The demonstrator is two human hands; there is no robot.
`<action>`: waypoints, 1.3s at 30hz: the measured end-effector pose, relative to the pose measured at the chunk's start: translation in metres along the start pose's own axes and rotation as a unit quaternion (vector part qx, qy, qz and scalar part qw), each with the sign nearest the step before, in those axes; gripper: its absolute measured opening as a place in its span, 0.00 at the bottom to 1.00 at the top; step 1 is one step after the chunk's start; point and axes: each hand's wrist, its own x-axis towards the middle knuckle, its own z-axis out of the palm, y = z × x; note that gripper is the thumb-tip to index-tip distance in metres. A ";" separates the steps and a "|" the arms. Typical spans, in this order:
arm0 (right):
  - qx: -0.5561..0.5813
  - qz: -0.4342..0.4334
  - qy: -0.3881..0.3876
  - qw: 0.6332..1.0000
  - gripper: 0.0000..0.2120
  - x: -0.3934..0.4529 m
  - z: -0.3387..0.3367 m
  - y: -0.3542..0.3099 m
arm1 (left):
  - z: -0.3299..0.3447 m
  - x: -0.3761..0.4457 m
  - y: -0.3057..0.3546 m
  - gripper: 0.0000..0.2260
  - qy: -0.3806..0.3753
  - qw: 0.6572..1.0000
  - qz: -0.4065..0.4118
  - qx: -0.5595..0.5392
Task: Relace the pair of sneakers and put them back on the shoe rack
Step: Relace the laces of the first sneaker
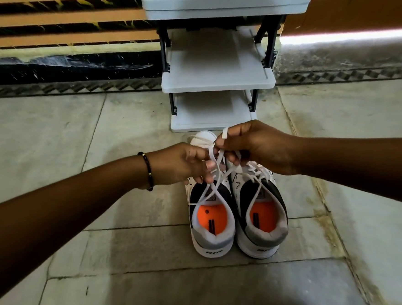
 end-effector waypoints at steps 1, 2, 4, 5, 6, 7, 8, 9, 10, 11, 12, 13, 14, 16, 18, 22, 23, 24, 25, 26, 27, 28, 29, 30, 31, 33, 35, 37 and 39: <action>0.004 -0.007 -0.008 1.000 0.09 0.000 0.000 -0.001 | 0.000 0.001 -0.002 0.07 -0.002 1.000 -0.007 0.017; 0.012 -0.010 -0.013 1.000 0.09 0.000 -0.001 -0.001 | 0.000 0.002 -0.004 0.08 0.003 1.000 -0.007 0.024; 0.029 -0.011 -0.015 0.999 0.09 0.001 -0.003 0.001 | -0.002 0.003 -0.008 0.08 0.028 0.999 -0.010 0.017; 0.033 -0.011 -0.012 0.999 0.08 0.002 -0.003 0.002 | -0.004 0.003 -0.010 0.08 0.042 0.999 -0.013 0.009; 0.033 -0.012 -0.009 0.999 0.07 0.002 -0.003 0.003 | -0.005 0.003 -0.012 0.08 0.055 0.998 -0.017 -0.003; 0.031 -0.013 -0.005 0.999 0.06 0.003 -0.003 0.003 | -0.006 0.003 -0.013 0.09 0.063 0.998 -0.018 -0.021; 0.028 -0.014 0.000 1.000 0.04 0.003 -0.003 0.003 | -0.006 0.003 -0.014 0.10 0.066 0.997 -0.022 -0.042; 0.026 -0.015 0.007 1.000 0.03 0.004 -0.003 0.003 | -0.006 0.003 -0.014 0.10 0.060 0.996 -0.028 -0.064; 0.026 -0.016 0.013 0.999 0.02 0.004 -0.003 0.003 | -0.005 0.003 -0.013 0.10 0.045 0.994 -0.037 -0.088; 0.027 -0.017 0.019 0.999 0.02 0.005 -0.003 0.003 | -0.005 0.003 -0.013 0.10 0.021 0.992 -0.050 -0.116; 0.030 -0.020 0.024 0.999 0.02 0.005 -0.002 0.004 | -0.003 0.003 -0.012 0.11 -0.004 0.987 -0.066 -0.147; 0.031 -0.027 0.029 0.999 0.02 0.006 -0.001 0.005 | -0.002 0.004 -0.012 0.13 -0.022 0.981 -0.082 -0.176; 0.032 -0.036 0.033 0.998 0.03 0.005 0.001 0.006 | 0.000 0.005 -0.013 0.15 -0.031 0.974 -0.099 -0.202; 0.038 -0.055 0.043 0.997 0.04 0.004 0.005 0.007 | 0.003 0.006 -0.014 0.17 -0.038 0.959 -0.128 -0.249; 0.051 -0.067 0.053 0.995 0.05 0.003 0.009 0.008 | 0.005 0.008 -0.015 0.14 -0.026 0.939 -0.135 -0.316; 0.063 -0.059 0.055 0.995 0.02 0.001 0.011 0.004 | 0.008 0.012 -0.013 0.06 0.051 0.895 -0.122 -0.427; 0.065 -0.049 0.057 0.995 0.04 0.002 0.010 0.003 | 0.009 0.012 -0.013 0.05 0.074 0.888 -0.120 -0.437; 0.065 -0.039 0.060 0.995 0.07 0.002 0.008 0.001 | 0.009 0.013 -0.014 0.04 0.100 0.884 -0.121 -0.441; 0.061 -0.029 0.067 0.995 0.09 0.002 0.006 0.000 | 0.008 0.013 -0.016 0.03 0.130 0.877 -0.124 -0.445; 0.054 -0.020 0.078 0.995 0.11 0.002 0.004 -0.001 | 0.006 0.013 -0.018 0.03 0.161 0.868 -0.127 -0.451; 0.045 -0.007 0.090 0.995 0.11 0.002 0.001 -0.001 | 0.003 0.012 -0.022 0.05 0.191 0.858 -0.129 -0.458; 0.036 0.017 0.103 0.994 0.11 0.001 -0.002 0.000 | -0.001 0.011 -0.026 0.08 0.218 0.849 -0.129 -0.463; 0.028 0.050 0.116 0.992 0.11 0.001 -0.007 0.001 | -0.006 0.008 -0.032 0.10 0.242 0.843 -0.128 -0.464; 0.021 0.089 0.125 0.988 0.11 -0.001 -0.012 0.002 | -0.010 0.004 -0.038 0.11 0.261 0.838 -0.129 -0.461; 0.009 0.126 0.129 0.984 0.10 -0.004 -0.018 0.004 | -0.013 0.000 -0.046 0.12 0.280 0.835 -0.135 -0.454; -0.044 0.186 0.120 0.974 0.09 -0.011 -0.028 0.006 | -0.019 -0.010 -0.066 0.11 0.324 0.830 -0.171 -0.420; -0.130 0.227 0.085 0.961 0.10 -0.017 -0.037 0.011 | -0.023 -0.020 -0.085 0.09 0.351 0.838 -0.238 -0.344; -0.231 0.256 0.041 0.938 0.15 -0.019 -0.042 0.017 | -0.022 -0.026 -0.095 0.06 0.335 0.848 -0.324 -0.253; -0.326 0.272 0.010 0.905 0.22 -0.017 -0.041 0.019 | -0.015 -0.026 -0.093 0.12 0.304 0.858 -0.374 -0.173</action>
